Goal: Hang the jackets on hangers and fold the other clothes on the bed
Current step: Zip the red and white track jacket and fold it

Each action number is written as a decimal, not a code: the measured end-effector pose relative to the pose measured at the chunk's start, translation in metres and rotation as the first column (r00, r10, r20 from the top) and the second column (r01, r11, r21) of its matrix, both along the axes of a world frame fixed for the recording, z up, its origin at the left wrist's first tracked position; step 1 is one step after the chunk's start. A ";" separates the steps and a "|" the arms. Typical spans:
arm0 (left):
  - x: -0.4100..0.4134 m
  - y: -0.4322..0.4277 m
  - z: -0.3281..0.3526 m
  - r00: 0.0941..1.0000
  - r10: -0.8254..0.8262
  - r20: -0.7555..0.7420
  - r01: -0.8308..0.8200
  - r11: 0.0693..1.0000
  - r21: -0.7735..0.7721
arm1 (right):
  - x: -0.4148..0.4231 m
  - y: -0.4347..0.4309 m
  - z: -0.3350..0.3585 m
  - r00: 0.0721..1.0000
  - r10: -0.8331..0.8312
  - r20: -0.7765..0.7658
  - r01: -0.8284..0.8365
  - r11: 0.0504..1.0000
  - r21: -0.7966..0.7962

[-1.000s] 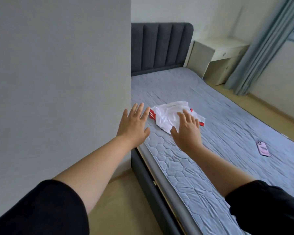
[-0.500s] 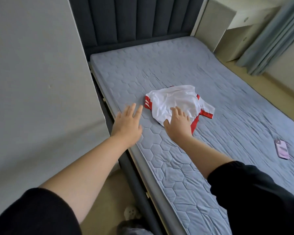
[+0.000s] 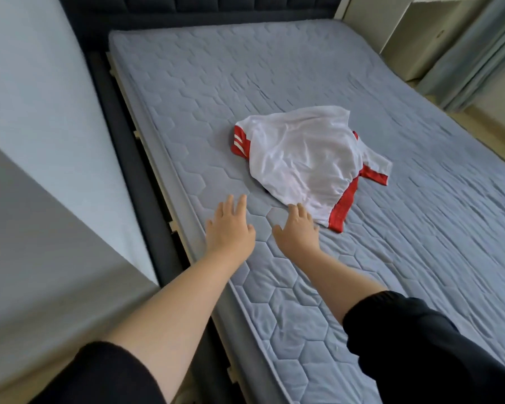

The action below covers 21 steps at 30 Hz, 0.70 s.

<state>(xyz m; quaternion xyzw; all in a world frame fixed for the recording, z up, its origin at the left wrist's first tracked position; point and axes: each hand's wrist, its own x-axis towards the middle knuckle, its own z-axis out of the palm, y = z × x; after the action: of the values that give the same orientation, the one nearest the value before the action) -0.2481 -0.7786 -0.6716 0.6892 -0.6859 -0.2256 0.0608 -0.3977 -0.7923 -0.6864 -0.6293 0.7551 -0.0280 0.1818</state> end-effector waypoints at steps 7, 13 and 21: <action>-0.048 -0.007 -0.140 0.993 -0.051 0.105 0.035 0.988 0.150 | -0.075 0.024 -0.160 0.980 0.121 -0.160 -0.040 0.899 0.435; -0.056 0.011 -0.209 0.959 -0.004 0.284 0.022 0.998 -0.059 | -0.093 -0.001 -0.215 0.970 0.192 -0.146 -0.154 0.959 0.236; -0.063 0.001 -0.214 0.954 -0.047 0.297 -0.014 0.979 0.202 | -0.098 0.008 -0.210 0.966 0.237 -0.099 -0.221 0.964 0.147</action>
<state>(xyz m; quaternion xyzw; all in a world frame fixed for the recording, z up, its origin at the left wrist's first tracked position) -0.3116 -0.7779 -0.8852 0.7123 -0.6665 -0.1870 -0.1163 -0.4953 -0.7839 -0.8964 -0.6994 0.6865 0.0807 0.1819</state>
